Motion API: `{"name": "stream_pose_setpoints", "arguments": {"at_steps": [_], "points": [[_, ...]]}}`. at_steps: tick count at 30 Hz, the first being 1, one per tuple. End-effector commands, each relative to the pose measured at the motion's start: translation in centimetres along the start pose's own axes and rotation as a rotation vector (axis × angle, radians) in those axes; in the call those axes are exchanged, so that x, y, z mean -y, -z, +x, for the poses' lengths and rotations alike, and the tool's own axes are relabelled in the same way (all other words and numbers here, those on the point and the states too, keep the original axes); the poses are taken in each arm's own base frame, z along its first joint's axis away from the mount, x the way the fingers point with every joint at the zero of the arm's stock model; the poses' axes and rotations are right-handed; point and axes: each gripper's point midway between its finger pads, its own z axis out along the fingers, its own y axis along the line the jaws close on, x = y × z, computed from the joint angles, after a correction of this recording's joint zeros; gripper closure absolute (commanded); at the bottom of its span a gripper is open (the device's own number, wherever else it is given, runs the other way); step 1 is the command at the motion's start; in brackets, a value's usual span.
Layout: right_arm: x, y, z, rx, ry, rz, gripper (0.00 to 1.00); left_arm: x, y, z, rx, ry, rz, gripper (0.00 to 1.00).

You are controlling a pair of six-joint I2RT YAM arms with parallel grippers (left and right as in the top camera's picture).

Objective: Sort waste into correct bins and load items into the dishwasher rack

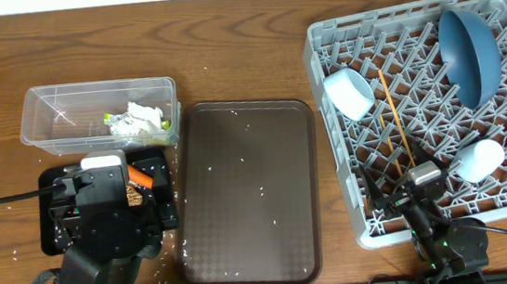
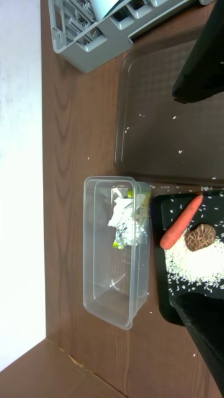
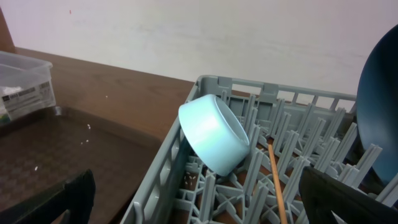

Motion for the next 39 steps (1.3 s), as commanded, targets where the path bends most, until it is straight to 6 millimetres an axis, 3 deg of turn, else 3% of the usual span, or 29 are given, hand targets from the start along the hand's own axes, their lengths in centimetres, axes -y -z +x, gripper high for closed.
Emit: {"name": "stream_pose_setpoints", "arguments": {"at_steps": [1,21,29,33,39], "points": [[0.1,0.0,0.0,0.003,-0.013,0.002,0.01,-0.2,0.1,-0.3,0.01,0.014,-0.01,0.02],[0.1,0.0,0.0,0.003,-0.013,0.002,0.01,-0.8,-0.1,-0.3,0.017,0.003,-0.048,0.02],[0.1,0.0,0.0,0.003,-0.013,0.002,0.01,-2.6,-2.3,-3.1,0.166,0.243,-0.099,0.02],[0.1,0.0,0.0,0.003,-0.013,0.002,0.01,-3.1,-3.3,-2.4,0.227,0.306,-0.062,0.02],[0.1,0.0,0.0,0.003,-0.013,0.002,0.01,-2.1,-3.4,0.1,0.319,0.177,0.055,0.02]]}}
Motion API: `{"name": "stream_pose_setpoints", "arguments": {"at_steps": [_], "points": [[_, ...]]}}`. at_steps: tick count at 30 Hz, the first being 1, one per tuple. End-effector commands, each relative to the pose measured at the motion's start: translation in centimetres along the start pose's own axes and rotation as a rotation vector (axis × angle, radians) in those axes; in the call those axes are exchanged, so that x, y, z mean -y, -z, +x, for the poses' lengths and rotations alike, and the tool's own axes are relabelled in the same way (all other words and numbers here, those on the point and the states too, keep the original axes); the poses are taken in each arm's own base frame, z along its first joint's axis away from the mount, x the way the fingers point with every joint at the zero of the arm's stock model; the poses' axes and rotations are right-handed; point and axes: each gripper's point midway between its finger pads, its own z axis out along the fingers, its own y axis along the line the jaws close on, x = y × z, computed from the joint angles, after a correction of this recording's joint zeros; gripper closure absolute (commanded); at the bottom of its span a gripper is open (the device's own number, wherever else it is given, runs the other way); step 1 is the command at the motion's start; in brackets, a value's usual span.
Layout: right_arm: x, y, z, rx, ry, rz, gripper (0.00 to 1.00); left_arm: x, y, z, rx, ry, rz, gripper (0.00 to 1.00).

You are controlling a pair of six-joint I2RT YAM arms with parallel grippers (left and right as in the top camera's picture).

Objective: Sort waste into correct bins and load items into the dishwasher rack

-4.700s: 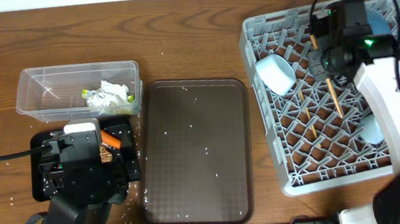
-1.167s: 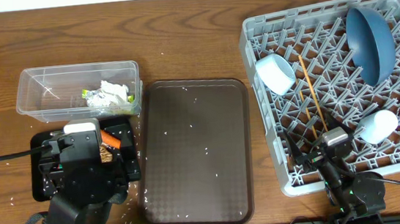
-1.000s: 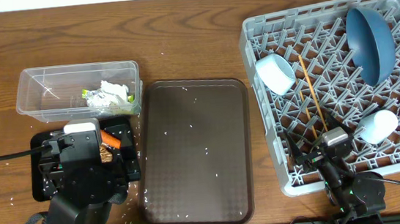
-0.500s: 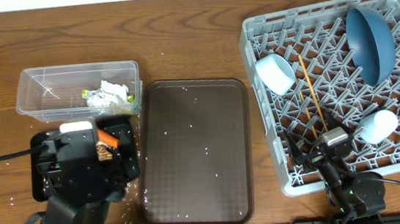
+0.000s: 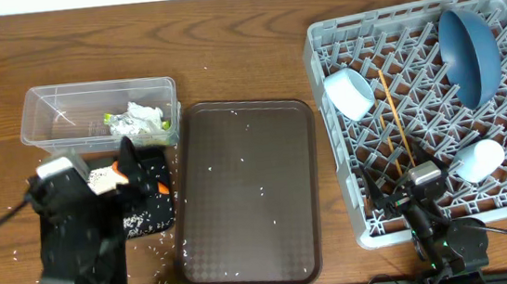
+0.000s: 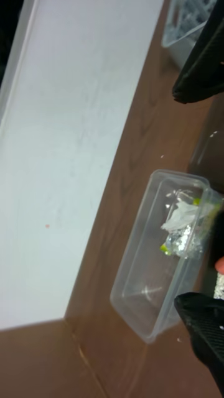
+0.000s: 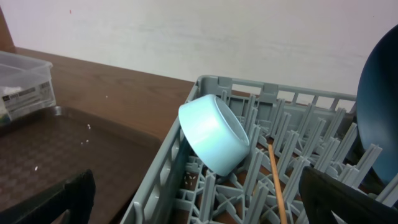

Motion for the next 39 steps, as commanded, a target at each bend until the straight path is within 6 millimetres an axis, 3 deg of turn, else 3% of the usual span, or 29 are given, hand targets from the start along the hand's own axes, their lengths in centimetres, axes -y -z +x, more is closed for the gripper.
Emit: {"name": "stream_pose_setpoints", "arguments": {"at_steps": [1,8,14,30,39], "points": [[0.1,0.0,0.0,0.003,-0.013,0.002,0.01,1.1,0.7,2.0,0.01,-0.111,0.13,0.02],[0.1,0.0,0.0,0.003,-0.013,0.002,0.01,-0.9,1.0,4.7,0.131,-0.122,0.118,0.02],[0.1,0.0,0.0,0.003,-0.013,0.002,0.01,-1.2,0.3,7.3,0.192,-0.109,0.149,0.02],[0.1,0.0,0.0,0.003,-0.013,0.002,0.01,-1.7,-4.3,13.7,0.202,-0.108,0.161,0.02],[0.1,0.0,0.0,0.003,-0.013,0.002,0.01,-2.5,-4.8,14.5,0.196,-0.107,0.132,0.02]]}}
